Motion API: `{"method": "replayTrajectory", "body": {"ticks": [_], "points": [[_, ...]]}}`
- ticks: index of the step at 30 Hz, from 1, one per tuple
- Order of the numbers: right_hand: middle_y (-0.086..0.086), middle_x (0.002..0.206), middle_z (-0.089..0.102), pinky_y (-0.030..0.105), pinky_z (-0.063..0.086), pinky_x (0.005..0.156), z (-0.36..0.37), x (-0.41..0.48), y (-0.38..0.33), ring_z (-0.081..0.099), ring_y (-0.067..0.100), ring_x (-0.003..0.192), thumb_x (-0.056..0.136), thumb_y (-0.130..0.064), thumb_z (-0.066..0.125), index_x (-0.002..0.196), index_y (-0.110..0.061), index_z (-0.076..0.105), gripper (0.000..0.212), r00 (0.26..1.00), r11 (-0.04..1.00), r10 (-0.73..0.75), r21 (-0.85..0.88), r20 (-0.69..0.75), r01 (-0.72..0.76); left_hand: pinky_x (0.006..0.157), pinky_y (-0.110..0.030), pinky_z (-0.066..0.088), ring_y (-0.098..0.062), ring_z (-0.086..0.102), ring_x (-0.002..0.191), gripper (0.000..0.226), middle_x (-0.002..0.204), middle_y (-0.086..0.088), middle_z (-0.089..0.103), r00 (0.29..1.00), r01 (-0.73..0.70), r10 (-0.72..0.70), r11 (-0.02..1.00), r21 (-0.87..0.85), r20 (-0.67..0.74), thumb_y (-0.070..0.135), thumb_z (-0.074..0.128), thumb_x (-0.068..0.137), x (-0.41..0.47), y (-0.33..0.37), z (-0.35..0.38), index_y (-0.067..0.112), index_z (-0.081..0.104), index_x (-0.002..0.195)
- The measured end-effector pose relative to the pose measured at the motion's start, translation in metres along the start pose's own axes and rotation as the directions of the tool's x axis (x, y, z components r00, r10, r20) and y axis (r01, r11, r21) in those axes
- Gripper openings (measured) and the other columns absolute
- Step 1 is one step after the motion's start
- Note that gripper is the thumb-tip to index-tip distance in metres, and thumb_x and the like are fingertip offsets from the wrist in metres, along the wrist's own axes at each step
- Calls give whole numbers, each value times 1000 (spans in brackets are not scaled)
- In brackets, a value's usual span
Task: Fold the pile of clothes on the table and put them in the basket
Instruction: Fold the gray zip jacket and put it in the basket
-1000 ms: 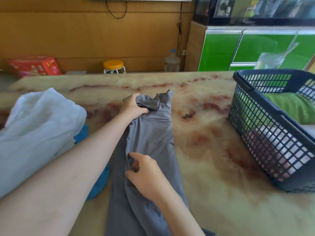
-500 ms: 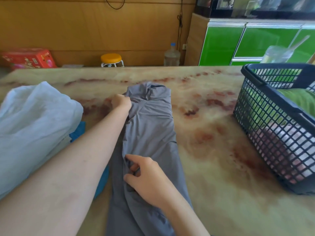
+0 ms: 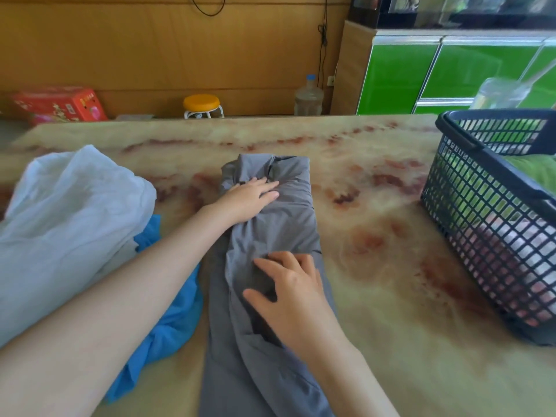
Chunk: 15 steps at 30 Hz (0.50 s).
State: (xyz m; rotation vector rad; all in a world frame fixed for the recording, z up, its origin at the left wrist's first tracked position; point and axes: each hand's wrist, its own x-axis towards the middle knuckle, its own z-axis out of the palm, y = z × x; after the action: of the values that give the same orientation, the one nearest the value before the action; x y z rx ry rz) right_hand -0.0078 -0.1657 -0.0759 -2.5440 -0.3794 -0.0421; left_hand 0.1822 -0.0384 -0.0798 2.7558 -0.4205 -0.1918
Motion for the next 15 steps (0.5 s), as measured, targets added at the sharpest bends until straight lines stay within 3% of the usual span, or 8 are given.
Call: {"method": "replayTrajectory", "body": {"ticks": [1,5,9,11,15], "points": [[-9,146,31,31,21,110,3,-3,-1,21,20,131,91,-46,51,141,-29,38,54,999,999,0,-49,54,3,116,-39,6,-14,3,146,49,158,4,10,998,26,-25,1000,-16,53,46,24,100,-2,-3,3,34,21,148],[-6,153,19,36,17,112,9,-5,-2,15,24,136,93,-46,46,145,-27,29,58,995,992,-6,-126,95,18,116,-38,5,-13,3,146,51,158,4,8,999,30,-29,999,-13,15,48,21,100,-4,-6,8,33,17,149],[-5,152,24,36,19,112,-4,-1,1,18,24,136,91,-47,51,143,-25,35,58,981,999,27,-33,194,-21,112,-33,19,-17,19,143,46,154,-3,26,998,61,-66,972,-229,-14,39,38,99,-15,0,-6,26,38,143],[-1,143,39,32,27,108,-15,-4,2,29,22,131,91,-44,54,139,-23,43,53,972,995,45,76,231,-64,103,-29,29,-18,33,136,39,146,-4,39,998,28,-40,971,-239,-49,32,45,98,-40,5,-16,26,49,136],[2,108,60,23,39,81,-41,-22,1,54,16,96,90,-32,59,113,-16,64,28,976,987,80,123,205,-107,90,-25,39,-10,52,106,27,120,5,60,992,-122,114,960,-252,-47,23,52,95,-121,27,-11,31,62,119]]}}
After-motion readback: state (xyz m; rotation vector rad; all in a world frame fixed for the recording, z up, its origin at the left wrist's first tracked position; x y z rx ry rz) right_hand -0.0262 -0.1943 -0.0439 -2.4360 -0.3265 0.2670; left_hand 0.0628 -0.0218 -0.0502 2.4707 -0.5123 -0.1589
